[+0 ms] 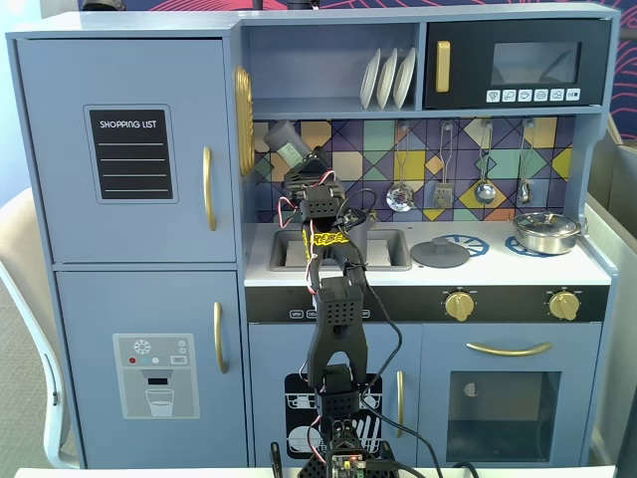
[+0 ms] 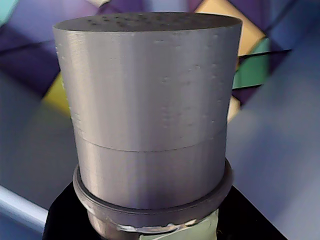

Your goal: Put salt in the gray recipient

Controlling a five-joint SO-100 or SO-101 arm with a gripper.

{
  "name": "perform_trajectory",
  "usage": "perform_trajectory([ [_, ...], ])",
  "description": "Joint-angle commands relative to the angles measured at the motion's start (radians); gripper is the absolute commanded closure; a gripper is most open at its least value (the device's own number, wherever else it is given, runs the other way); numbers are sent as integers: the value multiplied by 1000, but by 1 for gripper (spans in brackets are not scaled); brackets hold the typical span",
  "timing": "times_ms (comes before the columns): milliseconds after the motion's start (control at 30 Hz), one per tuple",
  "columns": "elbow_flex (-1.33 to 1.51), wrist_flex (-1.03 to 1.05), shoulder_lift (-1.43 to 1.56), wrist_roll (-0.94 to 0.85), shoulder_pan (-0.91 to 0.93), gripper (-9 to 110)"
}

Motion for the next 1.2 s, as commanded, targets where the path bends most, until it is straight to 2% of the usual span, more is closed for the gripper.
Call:
perform_trajectory([
  [0, 20, -21, 64, -25, 32, 101],
  [300, 199, -17, 163, -41, 100, 101],
  [600, -91, -20, 35, -75, -20, 101],
  [733, -124, -18, 18, -71, -23, 101],
  [1033, 255, -23, 202, -48, 109, 101],
  [1167, 311, -32, 252, -57, 106, 101],
])
